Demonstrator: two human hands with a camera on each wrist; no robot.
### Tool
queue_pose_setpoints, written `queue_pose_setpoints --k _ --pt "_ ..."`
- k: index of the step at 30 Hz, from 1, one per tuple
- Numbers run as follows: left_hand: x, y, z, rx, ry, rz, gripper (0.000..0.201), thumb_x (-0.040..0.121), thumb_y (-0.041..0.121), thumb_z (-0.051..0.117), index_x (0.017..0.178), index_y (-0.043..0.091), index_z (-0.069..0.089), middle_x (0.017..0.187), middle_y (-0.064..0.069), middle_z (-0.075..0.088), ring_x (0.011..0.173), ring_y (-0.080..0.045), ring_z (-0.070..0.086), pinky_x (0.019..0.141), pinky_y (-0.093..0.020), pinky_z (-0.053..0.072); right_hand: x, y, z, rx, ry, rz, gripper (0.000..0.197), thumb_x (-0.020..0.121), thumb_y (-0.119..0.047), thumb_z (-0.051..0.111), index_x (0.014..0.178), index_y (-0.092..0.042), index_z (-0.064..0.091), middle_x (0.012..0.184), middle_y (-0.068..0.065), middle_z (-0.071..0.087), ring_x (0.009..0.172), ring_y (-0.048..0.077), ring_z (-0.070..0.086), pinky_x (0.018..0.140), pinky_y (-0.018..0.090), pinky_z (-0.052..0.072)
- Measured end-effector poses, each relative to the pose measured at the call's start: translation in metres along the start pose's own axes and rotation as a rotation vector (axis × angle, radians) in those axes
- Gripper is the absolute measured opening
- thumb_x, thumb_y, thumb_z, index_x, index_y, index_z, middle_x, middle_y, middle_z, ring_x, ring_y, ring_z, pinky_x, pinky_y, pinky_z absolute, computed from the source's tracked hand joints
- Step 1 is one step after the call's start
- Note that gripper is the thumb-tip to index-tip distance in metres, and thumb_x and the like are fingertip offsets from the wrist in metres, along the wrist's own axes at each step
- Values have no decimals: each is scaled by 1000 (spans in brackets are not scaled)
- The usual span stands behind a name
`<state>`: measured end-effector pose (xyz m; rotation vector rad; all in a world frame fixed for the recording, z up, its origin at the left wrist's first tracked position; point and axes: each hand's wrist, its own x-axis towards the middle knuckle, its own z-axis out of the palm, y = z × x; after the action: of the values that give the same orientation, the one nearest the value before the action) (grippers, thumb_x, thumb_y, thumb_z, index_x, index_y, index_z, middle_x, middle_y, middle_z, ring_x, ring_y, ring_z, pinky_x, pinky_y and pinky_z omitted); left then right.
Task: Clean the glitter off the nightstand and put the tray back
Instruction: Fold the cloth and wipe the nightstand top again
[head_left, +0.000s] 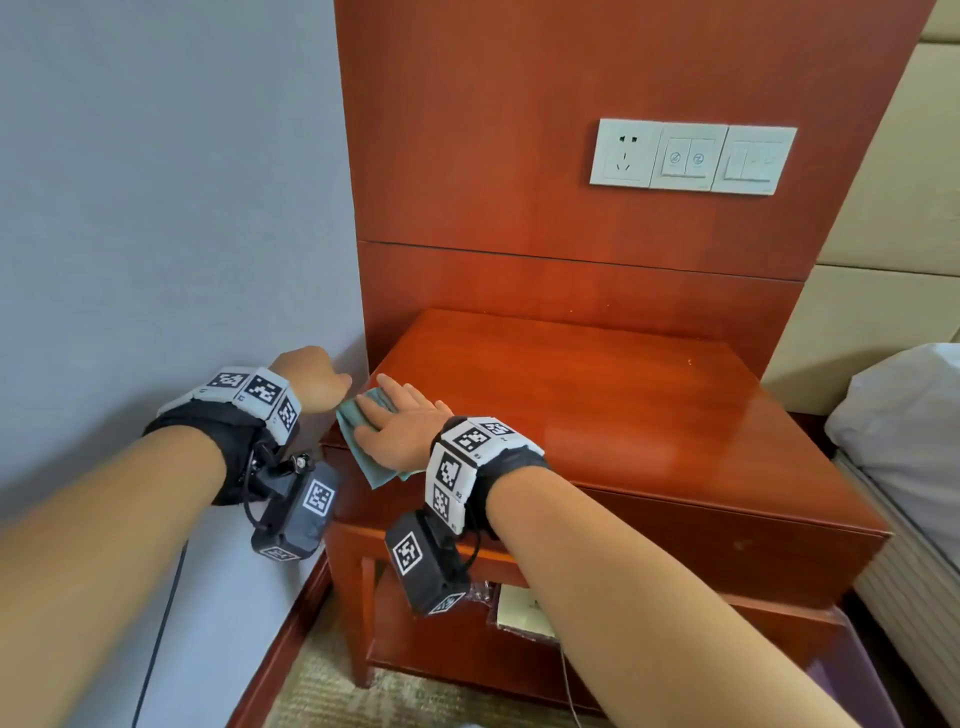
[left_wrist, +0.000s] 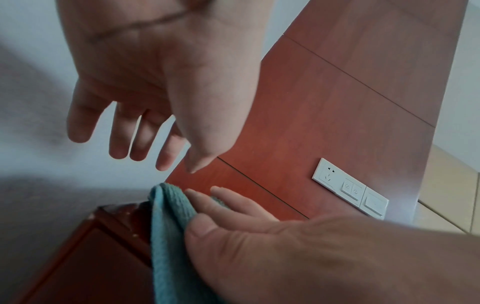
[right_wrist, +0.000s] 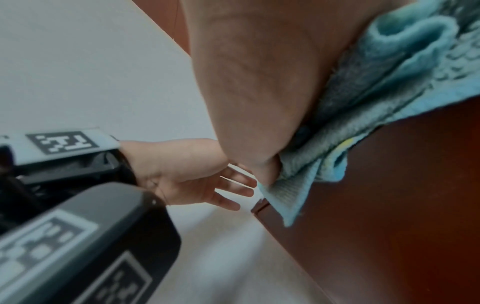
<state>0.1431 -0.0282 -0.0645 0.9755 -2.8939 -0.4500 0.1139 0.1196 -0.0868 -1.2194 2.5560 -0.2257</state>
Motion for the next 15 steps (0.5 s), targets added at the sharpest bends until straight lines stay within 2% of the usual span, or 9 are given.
queue_pose_setpoints --k 4,8,10,11,12,13,14,15 --pt "4 6 9 36 -36 26 42 97 35 44 64 10 50 74 -8 57 76 -24 55 67 -29 38 0 1 -4 -10 -24 -30 57 100 -45 25 153 -34 7 161 -10 -11 150 17 -7 120 46 0" --pt "5 34 20 30 -31 102 48 98 36 42 56 13 44 61 -3 50 60 -19 49 59 -28 36 -11 27 -11 14 -31 33 57 100 -46 25 153 -36 5 161 -10 -11 150 16 -7 120 47 0" --pt "3 52 26 57 -28 148 48 97 38 42 56 12 44 62 -5 53 62 -21 52 59 -28 38 -25 54 -17 18 -22 119 56 101 -47 22 153 -36 5 161 -11 -13 150 16 -6 120 48 1" --pt "0 63 29 91 -25 169 46 96 40 42 61 11 49 72 -9 60 73 -25 58 66 -29 42 -35 72 -21 31 -15 171 55 101 -48 21 152 -37 5 161 -11 -13 150 17 -6 121 48 1" --pt "-2 74 32 130 -16 181 44 96 43 40 73 9 58 91 -14 66 90 -30 61 76 -32 45 -46 91 -26 45 -10 222 55 101 -48 20 153 -37 4 161 -12 -14 150 17 -7 121 47 0" --pt "-5 87 36 157 -7 187 45 95 45 39 93 8 64 113 -17 64 108 -34 57 89 -36 45 -58 114 -29 59 1 277 56 101 -49 20 153 -37 4 160 -12 -15 150 17 -6 121 47 0" --pt "-9 100 41 170 -7 191 48 96 47 39 111 8 63 129 -19 56 121 -37 50 99 -40 42 -71 137 -30 72 24 337 56 101 -49 21 153 -37 3 160 -12 -15 150 17 -6 121 46 0" --pt "-16 114 45 174 -19 201 51 96 47 38 123 9 59 138 -20 48 127 -38 44 104 -42 38 -85 160 -31 83 45 393 57 101 -49 22 153 -36 3 160 -11 -14 150 18 -6 122 45 1"
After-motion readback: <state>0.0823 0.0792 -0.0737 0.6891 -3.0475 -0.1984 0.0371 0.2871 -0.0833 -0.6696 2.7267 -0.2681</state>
